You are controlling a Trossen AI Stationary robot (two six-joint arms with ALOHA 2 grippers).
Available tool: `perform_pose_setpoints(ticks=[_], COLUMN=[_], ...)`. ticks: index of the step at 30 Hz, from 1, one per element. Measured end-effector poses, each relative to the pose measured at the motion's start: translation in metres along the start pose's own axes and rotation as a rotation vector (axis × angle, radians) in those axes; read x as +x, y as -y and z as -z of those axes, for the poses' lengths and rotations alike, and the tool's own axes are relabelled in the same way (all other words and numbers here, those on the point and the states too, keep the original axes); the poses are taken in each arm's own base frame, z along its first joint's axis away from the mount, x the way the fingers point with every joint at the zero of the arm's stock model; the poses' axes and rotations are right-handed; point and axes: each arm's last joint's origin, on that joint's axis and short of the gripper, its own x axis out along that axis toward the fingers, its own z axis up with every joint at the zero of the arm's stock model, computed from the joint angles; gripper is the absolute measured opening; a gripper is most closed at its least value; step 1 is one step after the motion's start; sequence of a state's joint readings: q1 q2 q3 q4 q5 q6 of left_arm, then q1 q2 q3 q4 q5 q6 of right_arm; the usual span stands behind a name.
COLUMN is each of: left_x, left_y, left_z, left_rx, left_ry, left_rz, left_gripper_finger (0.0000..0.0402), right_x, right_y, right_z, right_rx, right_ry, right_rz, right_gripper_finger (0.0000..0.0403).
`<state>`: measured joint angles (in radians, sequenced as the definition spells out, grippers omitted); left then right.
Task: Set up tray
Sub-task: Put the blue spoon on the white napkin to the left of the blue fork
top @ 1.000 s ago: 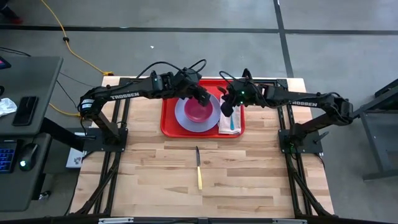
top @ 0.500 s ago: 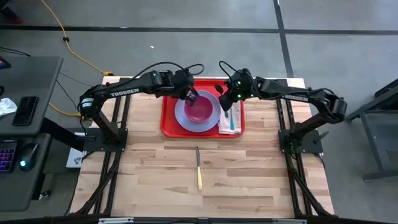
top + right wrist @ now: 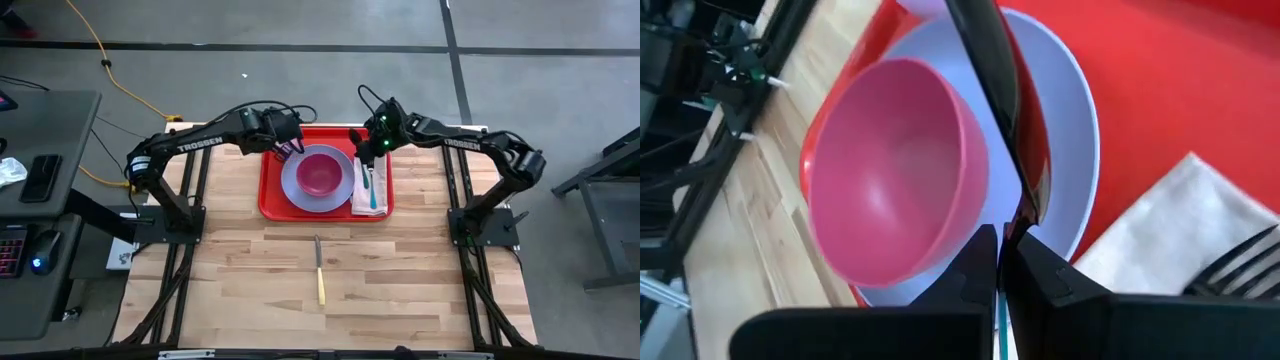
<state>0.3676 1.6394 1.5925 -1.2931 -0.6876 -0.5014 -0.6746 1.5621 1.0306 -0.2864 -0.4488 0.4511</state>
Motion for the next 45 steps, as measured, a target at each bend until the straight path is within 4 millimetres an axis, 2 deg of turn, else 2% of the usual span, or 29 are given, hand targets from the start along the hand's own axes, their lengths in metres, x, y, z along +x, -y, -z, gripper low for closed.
perform_pose_setpoints(ticks=[8, 18, 24, 28, 36, 45], left_x=[0.011, 0.020, 0.034, 0.044, 0.056, 0.057], left_y=[-0.013, -0.016, -0.009, -0.005, -0.008, -0.008], left_z=[-0.006, -0.004, 0.008, 0.016, 0.020, 0.019], left_rx=[-0.045, -0.051, -0.009, 0.010, 0.016, 0.020], left_ry=[-0.025, -0.040, -0.072, -0.077, -0.090, -0.090], left_rz=[-0.031, -0.057, -0.101, -0.133, -0.172, -0.161], left_gripper_finger=[0.0062, 0.0063, 0.0062, 0.0062, 0.0062, 0.0062], right_x=[0.017, 0.021, 0.035, 0.035, 0.037, 0.039], right_y=[0.015, 0.017, 0.021, 0.021, 0.028, 0.025], right_z=[0.002, 0.006, 0.035, 0.046, 0.068, 0.068], right_rx=[0.112, 0.218, 0.321, 0.361, 0.412, 0.408], right_ry=[-0.047, -0.044, -0.065, -0.018, -0.014, 0.045], right_rz=[0.023, 0.088, 0.051, 0.004, 0.072, 0.071], right_gripper_finger=[0.0000, 0.0000, 0.0000, 0.0000, 0.0000, 0.0000])
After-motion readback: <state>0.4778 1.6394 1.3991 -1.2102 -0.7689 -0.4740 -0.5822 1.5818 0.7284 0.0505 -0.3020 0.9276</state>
